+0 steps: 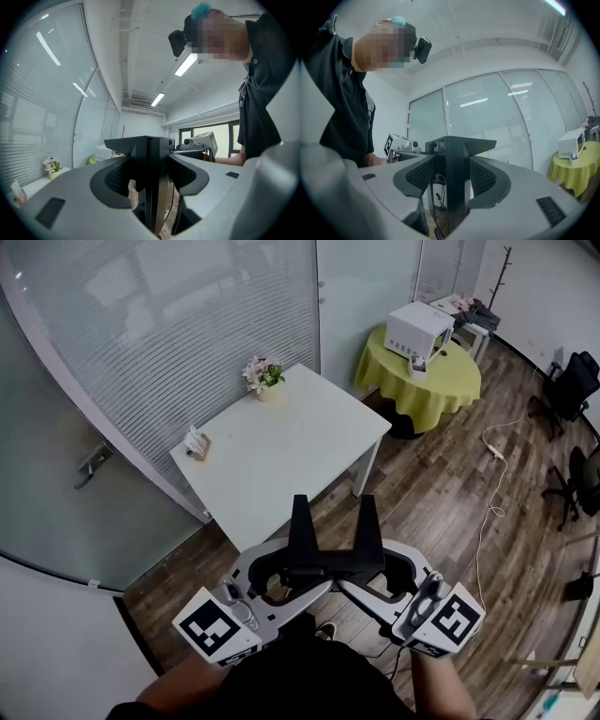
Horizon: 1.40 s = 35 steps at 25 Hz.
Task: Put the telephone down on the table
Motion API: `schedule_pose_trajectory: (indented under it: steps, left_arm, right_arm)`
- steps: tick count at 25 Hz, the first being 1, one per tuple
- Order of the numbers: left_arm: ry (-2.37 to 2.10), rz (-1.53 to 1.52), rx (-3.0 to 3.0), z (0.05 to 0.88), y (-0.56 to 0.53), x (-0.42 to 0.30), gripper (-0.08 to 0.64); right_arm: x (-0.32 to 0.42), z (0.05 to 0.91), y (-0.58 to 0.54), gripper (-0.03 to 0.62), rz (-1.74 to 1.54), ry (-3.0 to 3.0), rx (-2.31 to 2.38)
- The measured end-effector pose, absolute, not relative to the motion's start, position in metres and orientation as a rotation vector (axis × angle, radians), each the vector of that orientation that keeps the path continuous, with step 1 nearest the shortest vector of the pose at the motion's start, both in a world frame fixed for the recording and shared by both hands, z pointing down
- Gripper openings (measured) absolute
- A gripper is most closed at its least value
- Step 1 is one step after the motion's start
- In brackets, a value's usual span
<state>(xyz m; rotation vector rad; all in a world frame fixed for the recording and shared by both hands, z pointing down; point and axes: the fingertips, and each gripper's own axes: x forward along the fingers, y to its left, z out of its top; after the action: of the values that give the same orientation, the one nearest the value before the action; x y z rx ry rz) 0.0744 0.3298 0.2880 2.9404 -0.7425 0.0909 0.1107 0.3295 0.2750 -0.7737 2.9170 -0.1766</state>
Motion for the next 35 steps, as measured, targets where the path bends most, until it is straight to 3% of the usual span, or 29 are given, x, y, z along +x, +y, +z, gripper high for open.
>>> schedule_pose_trajectory:
  steps: [14,35]
  left_arm:
    - [-0.670,0.044,2.952,0.298,0.227,0.103,0.247]
    - [-0.677,0.020,2.904,0.308,0.037,0.082,0.247]
  right_arm:
    - [0.139,0.284,0.228,0.245,-0.179,2.926,-0.853]
    - [0.117,0.295,0.038,0.245,-0.241,2.969,-0.848]
